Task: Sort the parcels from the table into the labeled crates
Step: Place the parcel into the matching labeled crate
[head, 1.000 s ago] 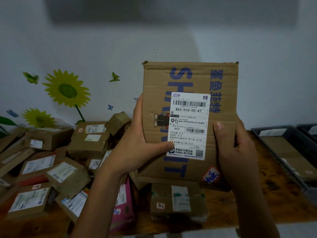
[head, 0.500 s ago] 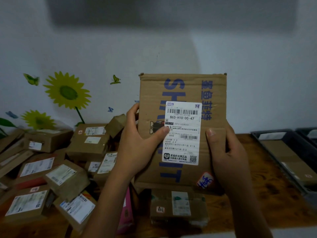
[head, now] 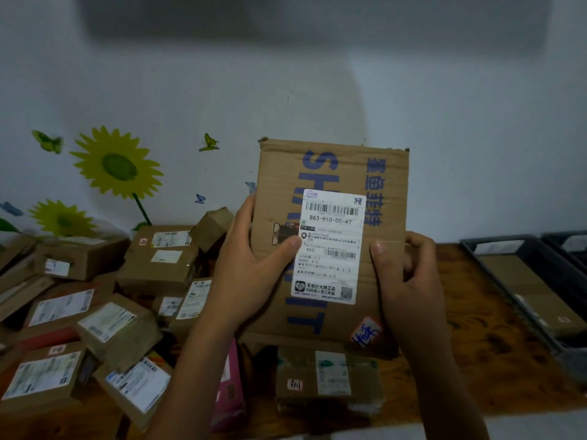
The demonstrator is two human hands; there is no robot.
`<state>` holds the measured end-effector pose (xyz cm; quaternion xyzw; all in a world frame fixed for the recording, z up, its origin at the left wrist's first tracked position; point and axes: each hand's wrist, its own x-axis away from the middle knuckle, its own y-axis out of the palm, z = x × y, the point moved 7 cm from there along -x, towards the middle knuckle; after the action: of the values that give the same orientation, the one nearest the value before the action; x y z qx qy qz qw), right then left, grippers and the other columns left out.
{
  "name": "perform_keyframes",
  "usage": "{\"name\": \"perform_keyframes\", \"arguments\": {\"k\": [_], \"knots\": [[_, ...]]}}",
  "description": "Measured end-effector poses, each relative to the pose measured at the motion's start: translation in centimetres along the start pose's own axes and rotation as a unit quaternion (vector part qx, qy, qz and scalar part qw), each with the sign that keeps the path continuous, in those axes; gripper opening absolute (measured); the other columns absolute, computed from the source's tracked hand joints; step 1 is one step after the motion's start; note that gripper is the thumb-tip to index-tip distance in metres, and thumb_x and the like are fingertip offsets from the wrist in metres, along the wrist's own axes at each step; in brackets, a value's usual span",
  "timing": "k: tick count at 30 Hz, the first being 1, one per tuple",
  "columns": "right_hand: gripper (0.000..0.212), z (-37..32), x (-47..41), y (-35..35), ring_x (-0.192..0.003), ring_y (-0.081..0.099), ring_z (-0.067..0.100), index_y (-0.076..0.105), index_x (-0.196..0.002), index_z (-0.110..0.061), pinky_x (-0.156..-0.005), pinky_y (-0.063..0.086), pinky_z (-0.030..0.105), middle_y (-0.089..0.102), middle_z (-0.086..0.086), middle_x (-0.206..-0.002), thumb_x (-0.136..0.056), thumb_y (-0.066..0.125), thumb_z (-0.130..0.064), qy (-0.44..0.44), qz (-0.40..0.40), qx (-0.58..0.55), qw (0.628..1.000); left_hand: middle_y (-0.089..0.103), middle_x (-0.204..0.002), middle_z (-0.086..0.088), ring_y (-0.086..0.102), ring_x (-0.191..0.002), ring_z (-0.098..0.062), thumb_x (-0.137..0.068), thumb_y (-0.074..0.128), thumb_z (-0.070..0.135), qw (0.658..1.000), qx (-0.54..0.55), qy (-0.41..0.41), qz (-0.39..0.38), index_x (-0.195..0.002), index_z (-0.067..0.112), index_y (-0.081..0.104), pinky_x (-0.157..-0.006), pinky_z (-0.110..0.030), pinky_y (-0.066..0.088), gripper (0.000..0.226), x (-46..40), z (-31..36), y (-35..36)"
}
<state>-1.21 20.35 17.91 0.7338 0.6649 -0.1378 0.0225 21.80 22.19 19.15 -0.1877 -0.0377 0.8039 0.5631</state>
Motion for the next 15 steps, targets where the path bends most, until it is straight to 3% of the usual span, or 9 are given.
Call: {"name": "perform_keyframes", "arguments": {"k": [4, 8, 10, 15], "knots": [[0.047, 1.2, 0.3, 1.6, -0.083, 0.072, -0.002, 0.043, -0.118, -0.050, -0.056, 0.057, 0.019, 0.070, -0.018, -0.096, -0.097, 0.060, -0.012, 0.063, -0.110, -0.048, 0.991, 0.070, -0.118, 0.017, 0.068, -0.105, -0.007, -0.091, 0.071, 0.031, 1.000, 0.029, -0.001, 0.009, -0.139, 0.042, 0.046, -0.095, -0.048, 0.055, 0.055, -1.0, -0.5, -0.7], [0.079, 1.8, 1.1, 2.7, -0.086, 0.068, -0.010, 0.029, -0.131, -0.054, -0.060, 0.056, 0.016, 0.066, -0.020, -0.102, -0.091, 0.061, 0.005, 0.087, -0.221, -0.018, 0.971, 0.069, -0.119, 0.018, 0.067, -0.106, -0.004, -0.092, 0.071, 0.030, 0.999, 0.037, 0.004, 0.030, -0.138, 0.043, 0.048, -0.096, -0.047, 0.054, 0.054, -1.5, -0.9, -1.3], [0.087, 2.1, 1.2, 2.7, -0.087, 0.068, -0.009, 0.018, -0.137, -0.055, -0.061, 0.057, 0.018, 0.057, -0.017, -0.112, -0.091, 0.061, 0.005, 0.092, -0.234, -0.011, 0.968, 0.069, -0.119, 0.018, 0.067, -0.106, -0.004, -0.092, 0.071, 0.030, 0.999, 0.041, 0.002, 0.024, -0.138, 0.042, 0.048, -0.097, -0.047, 0.054, 0.053, -1.6, -1.1, -1.0], [0.092, 2.7, 1.2, 2.7, -0.094, 0.069, 0.010, 0.012, -0.150, -0.054, -0.064, 0.058, 0.021, 0.052, -0.017, -0.120, -0.094, 0.059, 0.001, 0.109, -0.225, -0.033, 0.968, 0.068, -0.119, 0.017, 0.067, -0.105, -0.004, -0.093, 0.069, 0.031, 0.998, 0.052, -0.002, 0.024, -0.141, 0.038, 0.046, -0.096, -0.043, 0.054, 0.054, -1.6, -2.1, -0.6]]}}
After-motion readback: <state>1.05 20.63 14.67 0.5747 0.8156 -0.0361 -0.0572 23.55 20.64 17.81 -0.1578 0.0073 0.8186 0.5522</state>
